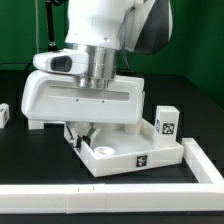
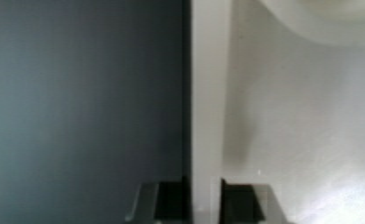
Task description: Assemble square table
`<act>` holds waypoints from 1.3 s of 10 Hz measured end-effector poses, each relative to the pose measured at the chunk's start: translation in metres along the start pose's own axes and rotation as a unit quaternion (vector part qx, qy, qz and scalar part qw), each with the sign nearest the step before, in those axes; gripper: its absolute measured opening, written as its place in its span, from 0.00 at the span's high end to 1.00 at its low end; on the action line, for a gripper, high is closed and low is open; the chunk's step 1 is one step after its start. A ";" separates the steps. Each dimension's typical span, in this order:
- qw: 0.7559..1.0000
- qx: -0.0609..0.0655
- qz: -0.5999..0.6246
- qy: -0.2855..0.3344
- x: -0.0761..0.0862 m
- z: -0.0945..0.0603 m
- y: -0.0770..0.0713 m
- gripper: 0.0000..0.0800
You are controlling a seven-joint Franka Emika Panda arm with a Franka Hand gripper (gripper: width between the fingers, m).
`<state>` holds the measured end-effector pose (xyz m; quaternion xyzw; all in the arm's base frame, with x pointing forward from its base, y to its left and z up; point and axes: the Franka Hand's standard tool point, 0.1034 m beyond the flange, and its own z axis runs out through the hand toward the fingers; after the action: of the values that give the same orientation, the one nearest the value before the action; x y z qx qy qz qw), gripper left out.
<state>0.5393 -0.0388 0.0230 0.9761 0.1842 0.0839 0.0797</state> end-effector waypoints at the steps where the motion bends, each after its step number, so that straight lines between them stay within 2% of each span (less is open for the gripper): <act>1: 0.999 -0.003 -0.031 0.005 0.011 0.000 -0.001 0.92; 3: 0.995 -0.018 -0.092 0.018 0.025 0.001 0.004 0.92; 6: 0.988 -0.021 -0.152 0.019 0.026 -0.001 0.006 0.91; 8: 0.978 -0.024 -0.208 0.021 0.035 -0.002 0.002 0.91; 10: 0.953 -0.033 -0.300 0.028 0.063 -0.002 -0.005 0.91; 11: 0.941 -0.037 -0.334 0.033 0.070 -0.003 -0.004 0.91; 13: 0.925 -0.040 -0.377 0.030 0.068 -0.003 -0.002 0.91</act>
Offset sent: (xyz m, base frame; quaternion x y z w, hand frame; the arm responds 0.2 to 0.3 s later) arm 0.0000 0.0000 0.0000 0.0000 0.0000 -0.1296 0.9916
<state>0.6005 -0.0116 0.0345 0.8276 0.5374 0.0842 0.1386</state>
